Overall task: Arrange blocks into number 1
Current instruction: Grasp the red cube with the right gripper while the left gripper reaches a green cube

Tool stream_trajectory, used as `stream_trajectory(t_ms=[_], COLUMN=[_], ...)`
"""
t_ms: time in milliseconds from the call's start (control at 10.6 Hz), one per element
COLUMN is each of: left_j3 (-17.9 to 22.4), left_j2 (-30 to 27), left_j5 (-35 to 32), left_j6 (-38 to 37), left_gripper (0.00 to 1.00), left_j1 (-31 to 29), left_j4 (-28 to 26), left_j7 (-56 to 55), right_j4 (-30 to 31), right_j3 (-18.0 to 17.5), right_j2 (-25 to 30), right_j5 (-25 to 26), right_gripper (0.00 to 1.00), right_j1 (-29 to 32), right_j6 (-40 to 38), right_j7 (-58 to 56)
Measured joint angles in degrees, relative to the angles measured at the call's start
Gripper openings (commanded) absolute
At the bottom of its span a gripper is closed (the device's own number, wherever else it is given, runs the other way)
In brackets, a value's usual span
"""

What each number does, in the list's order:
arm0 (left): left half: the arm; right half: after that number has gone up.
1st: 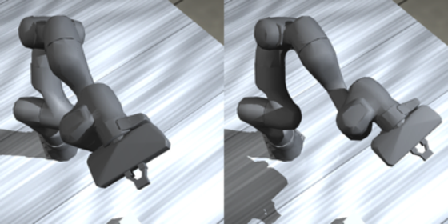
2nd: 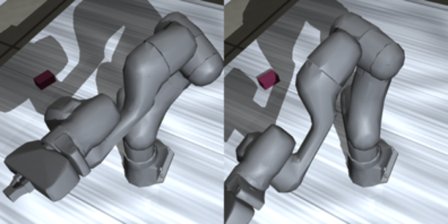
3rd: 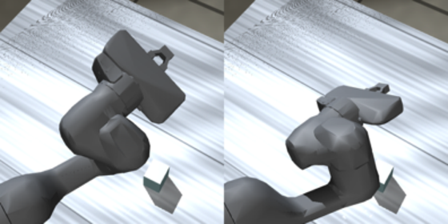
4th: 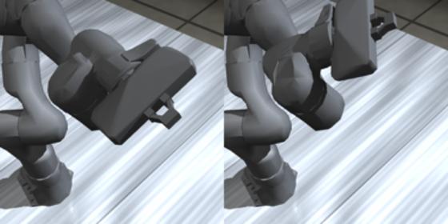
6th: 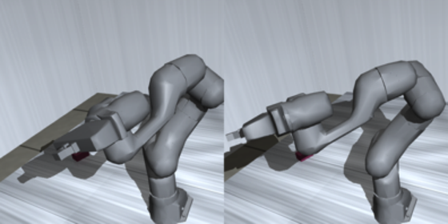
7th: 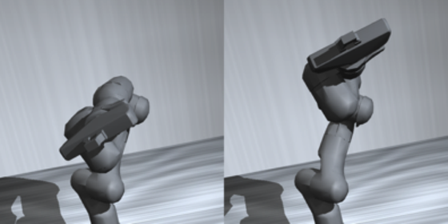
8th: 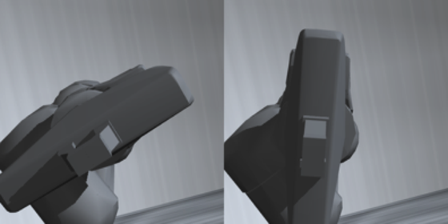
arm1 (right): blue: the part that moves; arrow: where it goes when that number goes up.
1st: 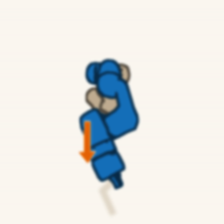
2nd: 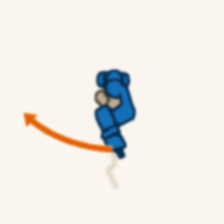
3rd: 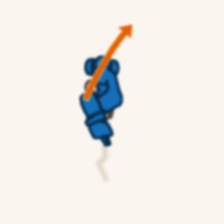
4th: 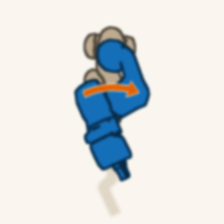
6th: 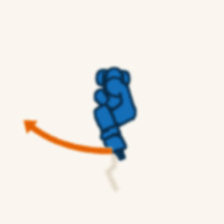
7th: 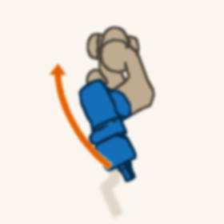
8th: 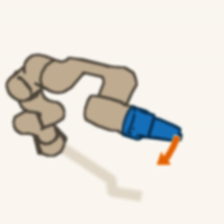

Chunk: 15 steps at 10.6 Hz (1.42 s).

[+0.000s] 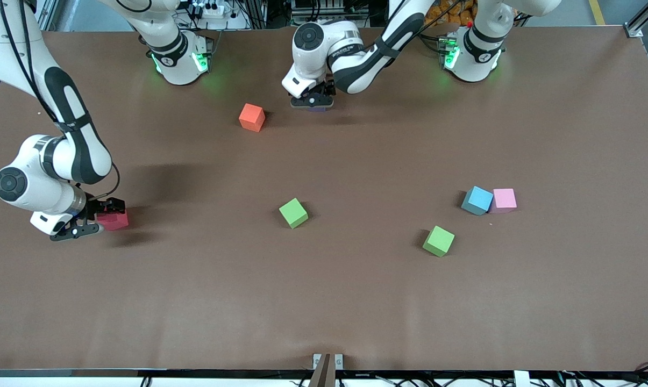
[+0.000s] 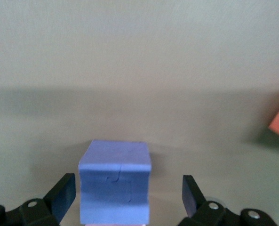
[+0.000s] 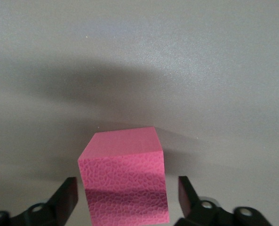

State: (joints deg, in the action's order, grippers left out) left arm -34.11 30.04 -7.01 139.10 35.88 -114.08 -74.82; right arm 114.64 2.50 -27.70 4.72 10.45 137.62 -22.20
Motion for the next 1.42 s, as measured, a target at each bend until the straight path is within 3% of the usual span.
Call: stream_trajectory(t_ms=[377,660,1038,1226,1415], left_j3=[0.29,1.98,16.11,23.50,28.32], left_j2=[-6.33,-10.81,-11.02,-9.68,-6.72], left_j5=[0.00,-0.03,-0.07,-0.07,-0.07], left_j6=[-2.18,-7.91,-12.70,-13.00,-10.92], left_gripper=[1.00,1.00,1.00,1.00,1.00], left_j1=[-8.72,-18.33,-22.58,-22.72,-22.68], left_j4=[2.33,4.43,11.76,13.32,13.53], left_j7=[0.10,6.13,33.11,49.28,62.56], right_j4=[0.07,-0.10,-1.36,-2.62,-3.11], right_j3=[-0.01,-0.17,-0.60,-1.70,-3.04], right_j2=[0.14,0.44,3.32,5.70,7.79], right_j5=[0.00,-2.36,-4.06,-5.81,-7.03], right_gripper=[0.01,0.00,0.00,0.00,0.00], right_j1=[0.02,-0.61,-11.28,-17.01,-23.85], right_j6=[-0.06,-1.60,-6.72,-10.93,-12.84], right_j7=[-3.66,-3.22,14.72,24.32,34.36])
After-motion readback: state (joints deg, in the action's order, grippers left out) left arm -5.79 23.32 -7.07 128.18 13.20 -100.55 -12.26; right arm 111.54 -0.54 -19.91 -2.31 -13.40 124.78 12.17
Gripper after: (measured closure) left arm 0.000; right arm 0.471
